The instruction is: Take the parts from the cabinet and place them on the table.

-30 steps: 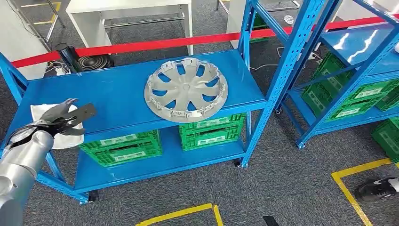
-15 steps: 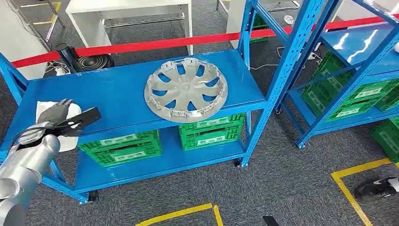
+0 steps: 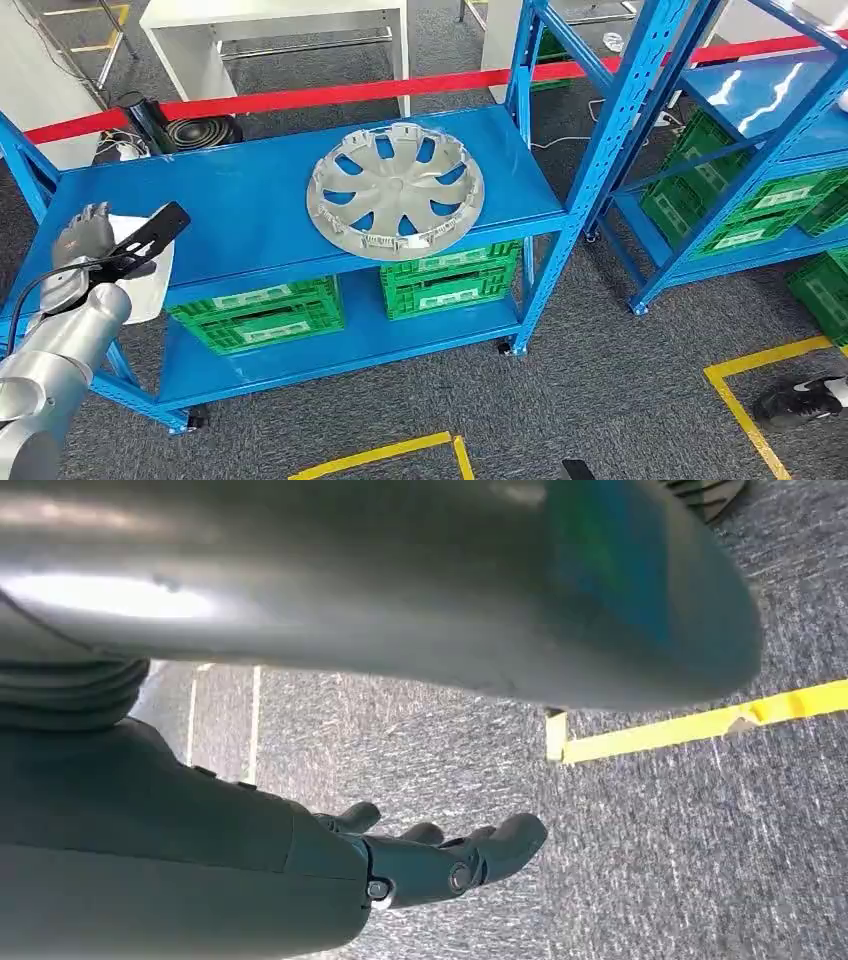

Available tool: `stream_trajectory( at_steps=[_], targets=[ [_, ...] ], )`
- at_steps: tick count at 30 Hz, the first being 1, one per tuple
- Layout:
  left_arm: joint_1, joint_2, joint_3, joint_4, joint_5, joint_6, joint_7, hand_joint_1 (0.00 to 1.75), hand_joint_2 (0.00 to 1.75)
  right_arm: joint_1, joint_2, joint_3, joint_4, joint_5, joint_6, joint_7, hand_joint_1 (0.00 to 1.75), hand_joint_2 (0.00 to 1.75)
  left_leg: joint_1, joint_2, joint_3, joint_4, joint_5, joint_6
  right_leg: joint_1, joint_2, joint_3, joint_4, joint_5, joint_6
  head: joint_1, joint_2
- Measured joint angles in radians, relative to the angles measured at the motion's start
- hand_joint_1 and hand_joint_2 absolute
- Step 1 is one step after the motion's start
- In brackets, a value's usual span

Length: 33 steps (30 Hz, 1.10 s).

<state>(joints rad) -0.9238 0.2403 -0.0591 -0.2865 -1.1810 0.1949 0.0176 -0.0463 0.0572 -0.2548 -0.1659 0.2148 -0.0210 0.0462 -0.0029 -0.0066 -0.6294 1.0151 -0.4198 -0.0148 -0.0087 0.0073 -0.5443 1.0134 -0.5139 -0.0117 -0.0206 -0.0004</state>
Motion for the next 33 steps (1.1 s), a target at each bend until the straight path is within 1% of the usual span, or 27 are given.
stream_trajectory(
  at_steps=[2, 4, 8, 13, 16, 19, 24, 33],
  targets=[
    [-0.002, -0.002, 0.001, 0.003, -0.002, -0.015, 0.014, 0.0, 1.75, 0.0, 0.0, -0.005, 0.0, 0.0, 0.0, 0.0, 0.0, 0.0, 0.0, 0.0, 0.0, 0.0, 0.0, 0.0, 0.0, 0.0, 0.0, 0.0, 0.0, 0.0, 0.0, 0.0],
    [-0.005, -0.003, 0.003, 0.007, -0.004, -0.048, 0.043, 0.0, 1.75, 0.0, 0.0, -0.005, 0.0, 0.001, 0.0, 0.001, 0.0, 0.0, 0.0, 0.0, 0.0, 0.0, 0.0, 0.0, 0.0, 0.0, 0.0, 0.0, 0.0, 0.0, 0.0, 0.0],
    [-0.009, -0.004, 0.005, 0.013, -0.015, -0.088, 0.1, 0.0, 1.75, 0.0, 0.0, -0.006, 0.0, 0.008, 0.001, 0.002, 0.0, 0.0, 0.0, 0.0, 0.0, 0.0, 0.0, 0.0, 0.0, 0.0, 0.0, 0.0, 0.0, 0.0, 0.0, 0.0],
    [-0.01, -0.005, 0.006, 0.019, -0.029, -0.091, 0.201, 0.0, 1.75, 0.0, 0.0, -0.006, 0.0, 0.018, 0.001, 0.002, 0.0, 0.0, 0.0, 0.0, 0.0, 0.0, 0.0, 0.0, 0.0, 0.0, 0.0, 0.0, 0.0, 0.0, 0.0, 0.0],
    [-0.009, -0.004, 0.017, 0.024, -0.032, -0.092, 0.24, 0.0, 1.75, 0.0, 0.0, -0.006, 0.0, 0.021, 0.002, 0.002, 0.0, 0.0, 0.0, 0.0, 0.0, 0.0, 0.0, 0.0, 0.0, 0.0, 0.0, 0.0, 0.0, 0.0, 0.0, 0.0],
    [-0.009, -0.003, 0.025, 0.024, -0.032, -0.091, 0.254, 0.0, 1.75, 0.0, 0.0, -0.006, 0.0, 0.022, 0.003, 0.006, 0.0, 0.0, 0.0, 0.0, 0.0, 0.0, 0.0, 0.0, 0.0, 0.0, 0.0, 0.0, 0.0, 0.0, 0.0, 0.0],
    [-0.009, -0.004, 0.035, 0.025, -0.029, -0.084, 0.258, 0.0, 1.75, 0.0, 0.0, -0.006, 0.0, 0.026, 0.003, 0.01, 0.0, 0.0, 0.0, 0.0, 0.0, 0.0, 0.0, 0.0, 0.0, 0.0, 0.0, 0.0, 0.0, 0.0, 0.0, 0.0],
    [-0.01, -0.01, 0.058, 0.032, -0.004, -0.142, 0.262, 0.0, 1.75, 0.0, 0.0, -0.006, 0.0, 0.026, 0.005, 0.01, 0.0, 0.0, 0.0, 0.0, 0.0, 0.0, 0.0, 0.0, 0.0, 0.0, 0.0, 0.0, 0.0, 0.0, 0.0, 0.0]
  ],
)
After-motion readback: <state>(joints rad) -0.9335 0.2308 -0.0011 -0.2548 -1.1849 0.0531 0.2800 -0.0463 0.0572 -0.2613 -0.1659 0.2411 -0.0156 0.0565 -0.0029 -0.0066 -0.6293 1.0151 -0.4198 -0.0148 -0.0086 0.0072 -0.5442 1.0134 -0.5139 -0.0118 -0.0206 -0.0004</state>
